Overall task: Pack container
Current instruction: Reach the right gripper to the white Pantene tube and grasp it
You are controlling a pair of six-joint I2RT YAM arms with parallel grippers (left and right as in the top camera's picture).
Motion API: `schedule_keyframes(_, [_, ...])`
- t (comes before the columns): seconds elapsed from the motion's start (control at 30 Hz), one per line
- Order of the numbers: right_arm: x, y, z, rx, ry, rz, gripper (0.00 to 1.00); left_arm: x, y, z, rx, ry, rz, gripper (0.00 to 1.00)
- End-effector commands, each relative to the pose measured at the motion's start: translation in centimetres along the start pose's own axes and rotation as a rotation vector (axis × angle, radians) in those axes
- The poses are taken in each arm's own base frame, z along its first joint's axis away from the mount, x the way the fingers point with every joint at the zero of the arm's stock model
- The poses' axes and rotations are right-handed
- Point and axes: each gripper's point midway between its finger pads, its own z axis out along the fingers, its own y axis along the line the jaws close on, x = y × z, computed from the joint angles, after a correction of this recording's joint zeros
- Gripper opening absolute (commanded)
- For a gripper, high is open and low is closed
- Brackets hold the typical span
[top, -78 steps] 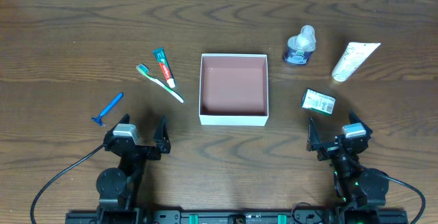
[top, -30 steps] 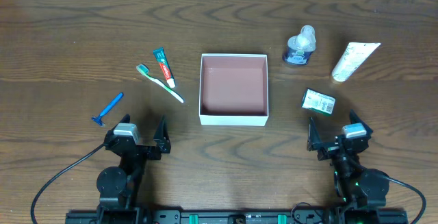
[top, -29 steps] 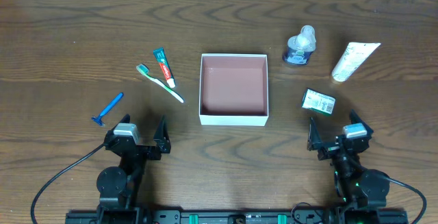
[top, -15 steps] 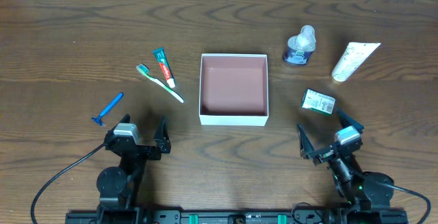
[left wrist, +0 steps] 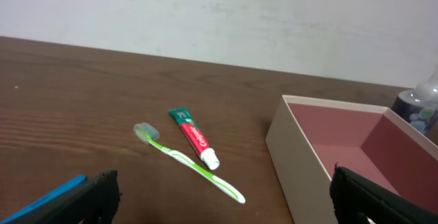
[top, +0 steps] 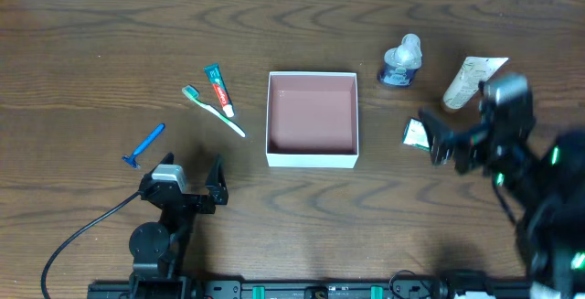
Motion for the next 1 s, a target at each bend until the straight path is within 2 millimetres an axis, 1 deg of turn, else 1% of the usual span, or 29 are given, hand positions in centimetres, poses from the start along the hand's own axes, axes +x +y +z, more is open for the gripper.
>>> schedule_keyframes(0.0, [-2.4, 0.5, 1.1, -0.103, 0.063, 0.045, 0.99, 1.7, 0.3, 0.1, -0.005, 0.053, -0.006, 0.98])
schedule_keyframes(0.07, [-2.2, 0.2, 2.2, -0.125, 0.129, 0.085, 0.99, 1.7, 0.3, 0.1, -0.005, 0.053, -0.006, 0.98])
schedule_keyframes(0.23, [-1.0, -1.3, 4.8, -0.114, 0.206, 0.132, 0.99, 1.7, 0.3, 0.1, -0.005, 0.053, -0.006, 0.98])
schedule_keyframes(0.27, [-0.5, -2.3, 5.2, -0.066, 0.228, 0.182, 0.99, 1.7, 0.3, 0.1, -0.005, 0.053, -0.006, 0.98])
schedule_keyframes(0.33, [0.8, -5.1, 5.7, 0.086, 0.274, 0.339, 0.99, 1.7, 0.3, 0.1, -0.005, 0.053, -0.006, 0.98])
schedule_keyframes(0.43, [3.5, -10.1, 5.3, 0.388, 0.314, 0.61, 0.99, 1.7, 0.3, 0.1, -0.005, 0.053, -0.006, 0.98])
schedule_keyframes(0.53, [5.1, -12.6, 5.3, 0.535, 0.317, 0.749, 0.99, 1.7, 0.3, 0.1, -0.005, 0.053, -0.006, 0.98])
schedule_keyframes(0.7, [6.8, -16.1, 6.1, 0.719, 0.301, 0.839, 0.99, 1.7, 0.3, 0.1, -0.005, 0.053, -0.006, 0.98])
schedule_keyframes(0.77, [7.4, -17.1, 7.0, 0.755, 0.298, 0.848, 0.98, 1.7, 0.3, 0.1, -0.005, 0.053, -0.006, 0.98])
schedule_keyframes(0.87, [7.8, -17.9, 8.4, 0.757, 0.294, 0.858, 0.95, 1.7, 0.3, 0.1, -0.005, 0.053, -0.006, 0.98])
schedule_keyframes(0.97, [8.4, -18.3, 9.3, 0.767, 0.294, 0.89, 0.94, 1.7, 0.3, 0.1, -0.005, 0.053, -0.006, 0.98])
